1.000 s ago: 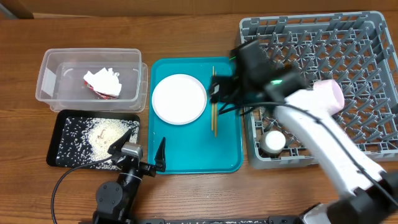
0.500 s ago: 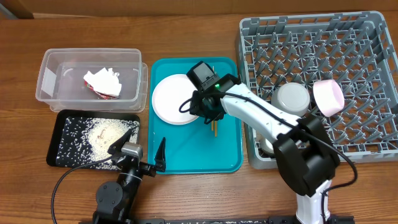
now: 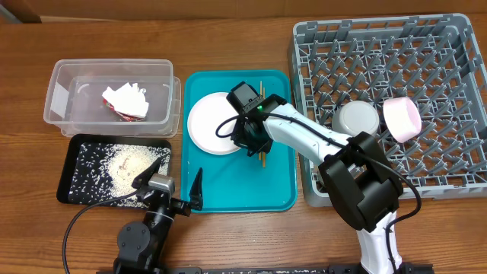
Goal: Sort waste into correct bins and load items into the dishwasher
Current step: 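Carry the white plate with right gripper and stand it in the rack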
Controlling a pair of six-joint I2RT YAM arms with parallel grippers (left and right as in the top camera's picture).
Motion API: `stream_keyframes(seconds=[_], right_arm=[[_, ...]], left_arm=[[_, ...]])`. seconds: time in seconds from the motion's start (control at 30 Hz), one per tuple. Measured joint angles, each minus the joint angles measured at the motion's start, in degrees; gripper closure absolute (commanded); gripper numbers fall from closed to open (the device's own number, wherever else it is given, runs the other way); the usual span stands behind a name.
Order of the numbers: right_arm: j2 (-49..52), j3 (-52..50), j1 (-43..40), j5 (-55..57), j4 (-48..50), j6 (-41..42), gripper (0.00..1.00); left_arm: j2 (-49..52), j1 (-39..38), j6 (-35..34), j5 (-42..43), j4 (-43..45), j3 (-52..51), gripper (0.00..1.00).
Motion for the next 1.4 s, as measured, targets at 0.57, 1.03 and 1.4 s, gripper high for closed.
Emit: stream_keyframes(seconds=[0.57,1.03,1.4], right_arm=[[-29.90,-0.37,0.52,29.97,-6.10,-17.44,0.96],[-38.69,-0.35,-18.80,78.14,-9.53,-28.87,0.96],[-29.00,-0.44,-31.12,75.49,-3.56,-30.73,0.96]], left_arm=[[0.00,0.00,0.00,0.00,0.02,0.00,0.00],[0.00,-0.02,0.00,0.00,0.00,0.00,0.00],[0.00,0.00,0.00,0.00,0.00,0.00,0.00]])
